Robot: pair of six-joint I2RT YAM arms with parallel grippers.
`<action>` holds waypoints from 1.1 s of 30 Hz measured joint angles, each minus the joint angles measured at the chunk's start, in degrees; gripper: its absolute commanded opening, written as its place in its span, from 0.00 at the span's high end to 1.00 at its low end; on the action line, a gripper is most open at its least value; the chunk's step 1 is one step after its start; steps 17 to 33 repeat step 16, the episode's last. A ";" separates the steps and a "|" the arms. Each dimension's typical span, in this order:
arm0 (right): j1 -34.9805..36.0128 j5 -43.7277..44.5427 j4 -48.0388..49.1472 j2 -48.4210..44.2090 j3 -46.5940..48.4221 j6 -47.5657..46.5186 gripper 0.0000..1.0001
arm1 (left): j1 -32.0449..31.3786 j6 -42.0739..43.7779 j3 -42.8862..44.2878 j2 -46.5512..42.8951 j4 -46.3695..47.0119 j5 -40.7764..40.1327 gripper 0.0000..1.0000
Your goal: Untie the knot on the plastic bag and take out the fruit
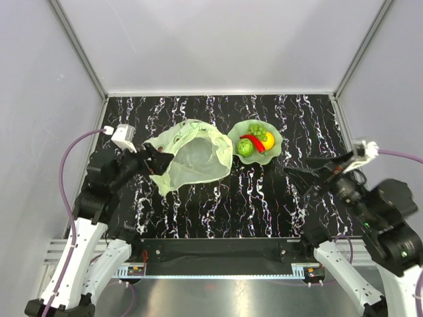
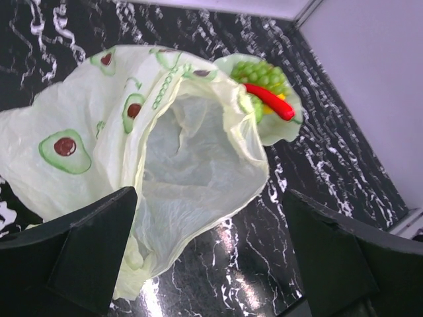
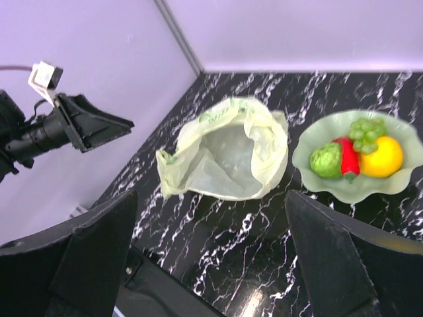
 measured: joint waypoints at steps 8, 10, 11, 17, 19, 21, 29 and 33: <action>0.00 5.75 -4.13 -8.90 9.11 0.00 0.00 | 0.00 0.15 5.01 -7.85 -1.25 1.86 0.01; 0.00 6.38 -4.35 -10.23 10.60 0.00 0.00 | 0.00 0.31 5.84 -8.44 -1.49 2.01 0.01; 0.00 6.51 -4.50 -10.47 11.04 0.02 0.00 | 0.00 0.33 6.05 -8.70 -1.60 2.03 0.01; 0.00 7.39 -6.47 -9.88 11.32 0.68 0.00 | 0.00 0.48 6.14 -9.64 -3.43 2.12 0.01; 0.00 7.39 -6.47 -9.88 11.32 0.68 0.00 | 0.00 0.48 6.14 -9.64 -3.43 2.12 0.01; 0.00 7.39 -6.47 -9.88 11.32 0.68 0.00 | 0.00 0.48 6.14 -9.64 -3.43 2.12 0.01; 0.00 7.39 -6.47 -9.88 11.32 0.68 0.00 | 0.00 0.48 6.14 -9.64 -3.43 2.12 0.01; 0.00 7.39 -6.47 -9.88 11.32 0.68 0.00 | 0.00 0.48 6.14 -9.64 -3.43 2.12 0.01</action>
